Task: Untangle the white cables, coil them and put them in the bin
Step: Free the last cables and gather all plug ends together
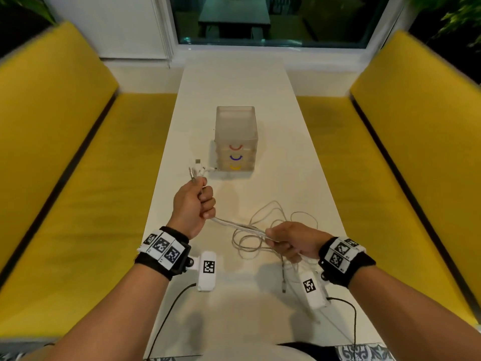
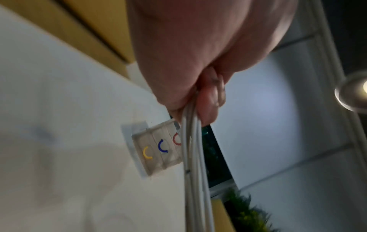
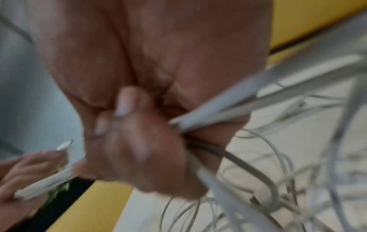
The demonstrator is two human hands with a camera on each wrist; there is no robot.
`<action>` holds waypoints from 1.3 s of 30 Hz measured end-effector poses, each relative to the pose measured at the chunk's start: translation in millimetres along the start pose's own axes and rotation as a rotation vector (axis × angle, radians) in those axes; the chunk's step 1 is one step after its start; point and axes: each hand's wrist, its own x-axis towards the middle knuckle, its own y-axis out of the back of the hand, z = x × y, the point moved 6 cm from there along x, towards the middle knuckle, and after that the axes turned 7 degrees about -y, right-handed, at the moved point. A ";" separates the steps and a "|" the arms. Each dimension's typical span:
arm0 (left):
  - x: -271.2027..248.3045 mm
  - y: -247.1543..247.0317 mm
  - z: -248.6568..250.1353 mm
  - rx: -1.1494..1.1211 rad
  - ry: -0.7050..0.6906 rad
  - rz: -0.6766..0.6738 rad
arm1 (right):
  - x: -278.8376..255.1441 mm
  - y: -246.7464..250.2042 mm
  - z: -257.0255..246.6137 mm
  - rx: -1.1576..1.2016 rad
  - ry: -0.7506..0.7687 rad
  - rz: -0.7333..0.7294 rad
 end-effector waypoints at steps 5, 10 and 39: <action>-2.8 -18.3 -1.3 0.565 -0.147 -0.095 | -10.6 -4.7 -44.7 -0.649 0.132 0.258; -15.9 -46.3 -17.8 0.784 -0.153 -0.312 | -23.2 -11.3 -92.6 -0.896 0.156 0.238; -26.1 -65.7 -30.7 0.690 -0.038 -0.683 | -23.0 -11.6 -101.9 -0.570 -0.072 -0.023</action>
